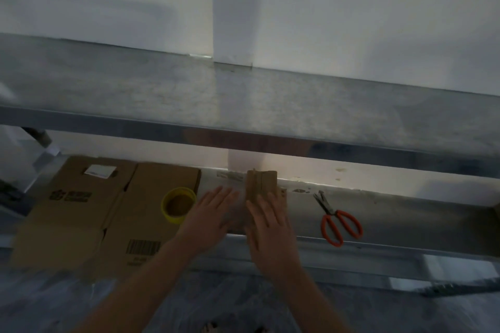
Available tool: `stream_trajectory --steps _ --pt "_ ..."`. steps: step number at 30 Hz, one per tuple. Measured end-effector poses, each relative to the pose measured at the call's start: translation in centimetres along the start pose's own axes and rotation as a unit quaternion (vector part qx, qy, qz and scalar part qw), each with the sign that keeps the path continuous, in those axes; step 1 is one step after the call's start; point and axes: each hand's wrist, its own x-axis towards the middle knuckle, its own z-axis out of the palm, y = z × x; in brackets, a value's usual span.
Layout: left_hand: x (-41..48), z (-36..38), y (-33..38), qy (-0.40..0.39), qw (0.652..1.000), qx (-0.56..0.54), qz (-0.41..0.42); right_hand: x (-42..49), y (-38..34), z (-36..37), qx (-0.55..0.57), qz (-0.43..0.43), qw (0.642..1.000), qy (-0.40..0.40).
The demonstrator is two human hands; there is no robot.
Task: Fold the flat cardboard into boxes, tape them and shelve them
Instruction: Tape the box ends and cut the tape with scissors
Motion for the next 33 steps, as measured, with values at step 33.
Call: stream_trajectory --steps 33 --pt "-6.7 -2.2 -8.6 0.054 0.997 -0.044 -0.037 5.0 -6.8 7.1 0.091 0.123 0.976 -0.157"
